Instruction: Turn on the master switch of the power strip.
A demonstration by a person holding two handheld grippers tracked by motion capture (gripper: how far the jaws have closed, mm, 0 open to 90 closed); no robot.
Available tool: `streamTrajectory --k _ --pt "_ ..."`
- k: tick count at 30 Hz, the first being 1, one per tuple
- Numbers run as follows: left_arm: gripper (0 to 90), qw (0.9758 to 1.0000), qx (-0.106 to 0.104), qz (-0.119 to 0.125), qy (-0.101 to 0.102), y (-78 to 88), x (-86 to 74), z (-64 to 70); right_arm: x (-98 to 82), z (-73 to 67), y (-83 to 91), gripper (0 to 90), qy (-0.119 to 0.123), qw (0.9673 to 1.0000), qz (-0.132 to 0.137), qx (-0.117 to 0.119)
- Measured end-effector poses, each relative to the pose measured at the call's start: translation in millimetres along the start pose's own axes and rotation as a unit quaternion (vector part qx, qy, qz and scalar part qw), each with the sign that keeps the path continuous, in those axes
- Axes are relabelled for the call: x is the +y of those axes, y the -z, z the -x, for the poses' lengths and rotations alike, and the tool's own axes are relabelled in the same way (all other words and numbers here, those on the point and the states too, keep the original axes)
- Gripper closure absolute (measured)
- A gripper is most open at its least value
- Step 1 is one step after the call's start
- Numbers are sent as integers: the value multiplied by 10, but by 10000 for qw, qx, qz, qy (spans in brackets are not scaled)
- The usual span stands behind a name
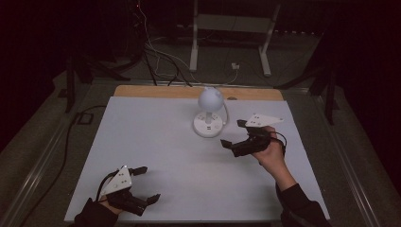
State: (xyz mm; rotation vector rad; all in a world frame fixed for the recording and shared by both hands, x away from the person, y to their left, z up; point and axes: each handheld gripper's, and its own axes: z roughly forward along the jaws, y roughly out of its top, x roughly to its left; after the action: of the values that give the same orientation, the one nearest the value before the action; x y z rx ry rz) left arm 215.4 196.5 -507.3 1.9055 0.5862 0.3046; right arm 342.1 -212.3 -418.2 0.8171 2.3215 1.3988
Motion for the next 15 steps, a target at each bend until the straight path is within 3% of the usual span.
streamTrajectory --k 15 --pt "0 10000 -28 38 -20 9 7 6 -65 183 -335 0 -10 9997 -108 -207"
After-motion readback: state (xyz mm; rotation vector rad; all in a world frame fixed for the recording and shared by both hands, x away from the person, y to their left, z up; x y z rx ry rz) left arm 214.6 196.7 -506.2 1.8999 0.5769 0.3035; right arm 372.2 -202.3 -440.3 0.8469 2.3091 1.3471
